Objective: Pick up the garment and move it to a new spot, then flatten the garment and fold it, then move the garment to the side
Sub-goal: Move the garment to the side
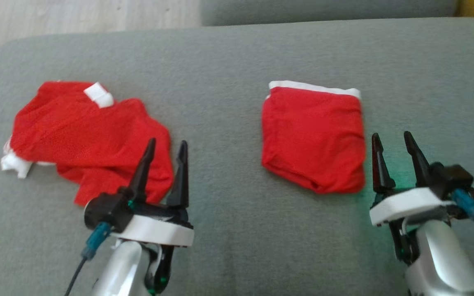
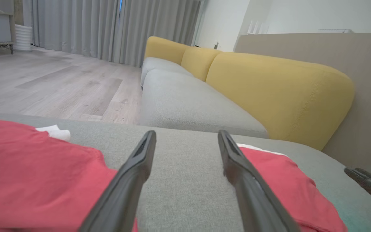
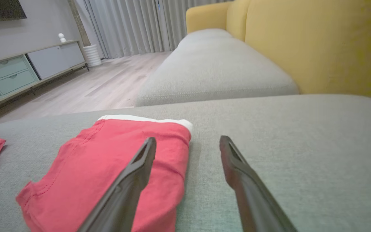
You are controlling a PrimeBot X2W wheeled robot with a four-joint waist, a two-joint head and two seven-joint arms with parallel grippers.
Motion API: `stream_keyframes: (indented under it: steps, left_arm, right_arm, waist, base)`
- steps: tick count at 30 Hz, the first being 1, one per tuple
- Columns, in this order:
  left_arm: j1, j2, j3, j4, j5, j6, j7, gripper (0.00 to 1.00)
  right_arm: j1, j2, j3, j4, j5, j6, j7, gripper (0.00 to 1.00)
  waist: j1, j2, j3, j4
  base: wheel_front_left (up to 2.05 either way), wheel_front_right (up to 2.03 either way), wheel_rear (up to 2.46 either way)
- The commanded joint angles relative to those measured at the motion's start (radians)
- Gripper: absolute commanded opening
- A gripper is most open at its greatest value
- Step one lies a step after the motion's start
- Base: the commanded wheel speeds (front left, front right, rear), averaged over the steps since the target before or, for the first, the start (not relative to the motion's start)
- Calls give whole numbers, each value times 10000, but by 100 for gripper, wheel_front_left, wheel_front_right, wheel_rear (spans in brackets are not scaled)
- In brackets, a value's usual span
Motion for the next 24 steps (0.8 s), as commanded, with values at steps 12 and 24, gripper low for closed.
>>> stream_keyframes:
  steps: [12,24]
  left_arm:
    - [-1036,68,-436,-363,11,61,-51,100]
    - [-1141,68,-443,-447,7,168,-51,100]
  right_arm:
    - [-2368,-17,572,3231,1918,37,1209,100]
    - [-3299,-179,1125,4337,541,37,293,0]
  waist:
    - [-1,0,900,1109]
    - [-1,0,851,789]
  base:
    - [0,0,0]
    - [0,0,0]
